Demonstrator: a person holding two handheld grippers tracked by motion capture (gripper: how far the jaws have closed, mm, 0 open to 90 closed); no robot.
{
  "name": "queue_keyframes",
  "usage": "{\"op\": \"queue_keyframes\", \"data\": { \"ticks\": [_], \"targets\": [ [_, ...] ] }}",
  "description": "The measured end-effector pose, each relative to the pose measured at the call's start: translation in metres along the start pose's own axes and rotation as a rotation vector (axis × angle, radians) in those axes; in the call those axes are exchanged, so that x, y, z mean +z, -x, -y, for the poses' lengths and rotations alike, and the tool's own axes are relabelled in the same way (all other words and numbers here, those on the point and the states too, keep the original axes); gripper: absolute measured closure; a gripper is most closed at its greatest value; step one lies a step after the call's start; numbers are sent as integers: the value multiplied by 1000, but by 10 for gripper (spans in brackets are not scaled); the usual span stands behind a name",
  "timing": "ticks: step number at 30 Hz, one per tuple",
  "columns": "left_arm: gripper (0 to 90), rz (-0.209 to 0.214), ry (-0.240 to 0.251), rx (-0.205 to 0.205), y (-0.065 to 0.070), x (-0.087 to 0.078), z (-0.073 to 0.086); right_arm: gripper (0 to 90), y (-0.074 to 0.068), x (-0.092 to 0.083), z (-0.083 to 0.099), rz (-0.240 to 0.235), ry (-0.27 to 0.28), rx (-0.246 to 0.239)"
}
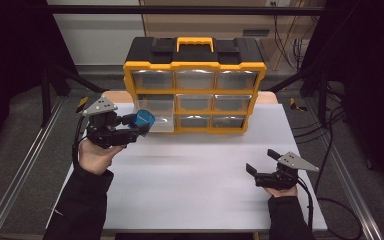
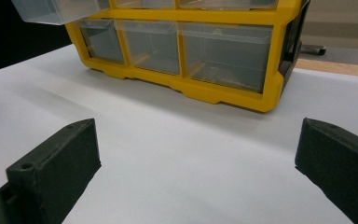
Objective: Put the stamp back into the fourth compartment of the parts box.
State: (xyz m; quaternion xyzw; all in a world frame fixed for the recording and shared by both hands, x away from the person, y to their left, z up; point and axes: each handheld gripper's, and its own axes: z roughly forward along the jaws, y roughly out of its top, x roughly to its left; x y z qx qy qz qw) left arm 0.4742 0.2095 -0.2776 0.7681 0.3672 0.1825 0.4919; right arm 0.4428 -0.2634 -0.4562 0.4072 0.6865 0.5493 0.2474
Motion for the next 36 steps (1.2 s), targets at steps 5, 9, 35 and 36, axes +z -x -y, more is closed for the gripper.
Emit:
{"op": "queue_keyframes", "data": {
  "ticks": [5, 9, 35, 36],
  "targets": [
    [407, 0, 9, -11, -5, 2, -8, 1, 0, 0, 0, 0, 0, -1],
    [407, -9, 10, -3, -7, 6, -14, 1, 0, 0, 0, 0, -1, 0],
    [407, -51, -16, 4, -31, 44, -38, 1, 0, 0, 0, -1, 0, -1],
    [407, -52, -15, 3, -31, 45, -38, 1, 0, 0, 0, -1, 0, -2]
  ]
}}
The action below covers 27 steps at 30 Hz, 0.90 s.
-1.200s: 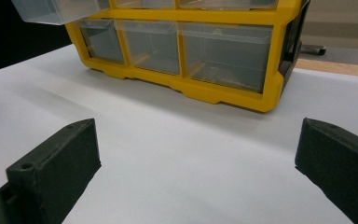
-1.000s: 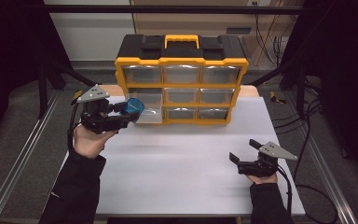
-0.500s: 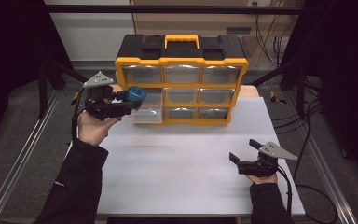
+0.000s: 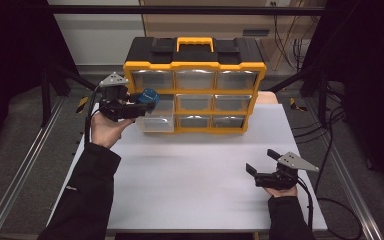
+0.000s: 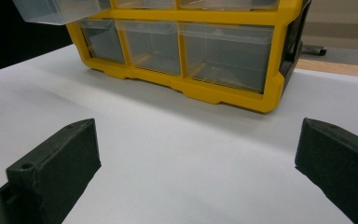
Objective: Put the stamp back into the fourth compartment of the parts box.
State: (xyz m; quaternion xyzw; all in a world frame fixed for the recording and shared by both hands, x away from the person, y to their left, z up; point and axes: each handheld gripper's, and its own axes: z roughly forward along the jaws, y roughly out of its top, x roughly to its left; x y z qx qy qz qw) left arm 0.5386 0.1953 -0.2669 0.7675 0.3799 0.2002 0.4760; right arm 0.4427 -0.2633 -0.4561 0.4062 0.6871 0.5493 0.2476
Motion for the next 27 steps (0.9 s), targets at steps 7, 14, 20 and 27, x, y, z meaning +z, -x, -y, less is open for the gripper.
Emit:
{"op": "queue_keyframes", "data": {
  "ticks": [7, 14, 20, 27],
  "targets": [
    [407, -10, -18, 2, -9, 12, 3, 1, 0, 0, 0, 1, 0, 0],
    [407, -27, -47, 2, -14, 24, 8, 1, 0, -1, 0, 1, 1, 0],
    [407, -36, -74, 5, -17, 32, 14, 1, 0, 0, 0, 2, 0, 0],
    [406, -31, -102, 7, -20, 39, 22, 1, 0, -1, 0, 4, 0, 0]
  ]
}}
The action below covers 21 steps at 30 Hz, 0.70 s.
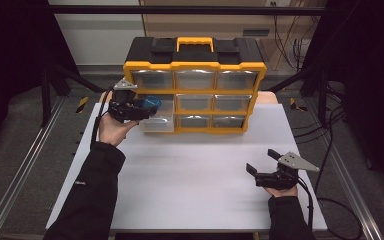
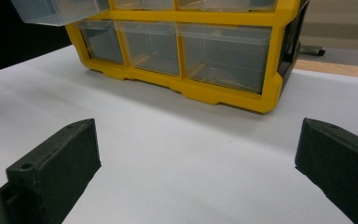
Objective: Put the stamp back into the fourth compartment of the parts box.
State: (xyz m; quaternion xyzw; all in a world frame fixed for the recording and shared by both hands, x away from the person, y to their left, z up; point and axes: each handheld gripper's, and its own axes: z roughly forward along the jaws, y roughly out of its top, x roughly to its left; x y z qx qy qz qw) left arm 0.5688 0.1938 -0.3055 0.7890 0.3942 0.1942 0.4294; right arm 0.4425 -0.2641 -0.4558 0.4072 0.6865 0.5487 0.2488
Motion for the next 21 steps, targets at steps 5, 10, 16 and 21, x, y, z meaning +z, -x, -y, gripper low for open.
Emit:
{"op": "queue_keyframes", "data": {
  "ticks": [5, 10, 16, 21],
  "targets": [
    [402, 5, 14, -3, -1, 0, 3, 1, 0, 0, 0, -1, -1, 0],
    [378, 12, 27, -3, -1, -2, 3, 1, 0, 0, 0, -1, 0, 1],
    [319, 35, 105, 6, 1, -16, 2, 1, 0, 0, 0, -3, 2, 1],
    [262, 53, 199, 4, 2, -33, 9, 1, 0, 0, 0, -3, 4, 6]
  ]
}}
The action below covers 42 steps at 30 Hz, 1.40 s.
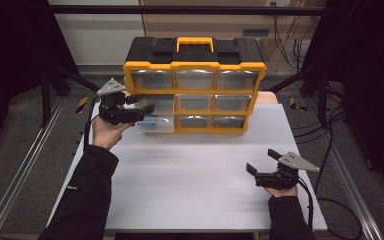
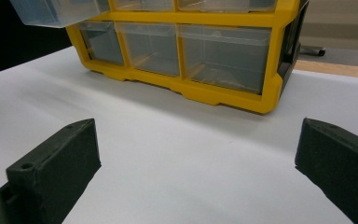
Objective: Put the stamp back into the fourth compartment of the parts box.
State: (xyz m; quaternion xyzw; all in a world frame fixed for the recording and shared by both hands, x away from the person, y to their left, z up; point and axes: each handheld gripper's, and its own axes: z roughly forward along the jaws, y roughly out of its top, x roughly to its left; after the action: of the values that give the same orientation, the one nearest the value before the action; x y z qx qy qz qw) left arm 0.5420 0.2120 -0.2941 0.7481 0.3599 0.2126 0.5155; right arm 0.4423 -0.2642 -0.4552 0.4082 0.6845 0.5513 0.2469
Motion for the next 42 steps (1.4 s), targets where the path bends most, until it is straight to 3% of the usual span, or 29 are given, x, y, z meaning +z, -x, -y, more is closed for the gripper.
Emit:
{"op": "queue_keyframes", "data": {
  "ticks": [7, 12, 17, 26, 31, 39, 42],
  "targets": [
    [109, 38, 114, 0, 1, -25, 17, 1, 1, -1, 0, 3, 5, 0],
    [19, 52, 119, 3, 2, -39, 36, 1, 0, -1, 0, 2, 7, 4],
    [4, 63, 134, -10, 0, -50, 62, 1, 1, -1, -1, 3, 8, 3],
    [1, 48, 127, 5, 2, -59, 112, 1, 1, -1, 0, 1, 8, 6],
    [2, 53, 111, -14, 0, -56, 139, 1, 1, -1, 0, 1, 7, 5],
    [5, 35, 67, -53, -5, -55, 161, 1, 1, -1, 0, -1, 3, 6],
    [6, 30, 34, -50, -7, -52, 165, 1, 1, -1, 0, 0, 0, 5]
  ]
}}
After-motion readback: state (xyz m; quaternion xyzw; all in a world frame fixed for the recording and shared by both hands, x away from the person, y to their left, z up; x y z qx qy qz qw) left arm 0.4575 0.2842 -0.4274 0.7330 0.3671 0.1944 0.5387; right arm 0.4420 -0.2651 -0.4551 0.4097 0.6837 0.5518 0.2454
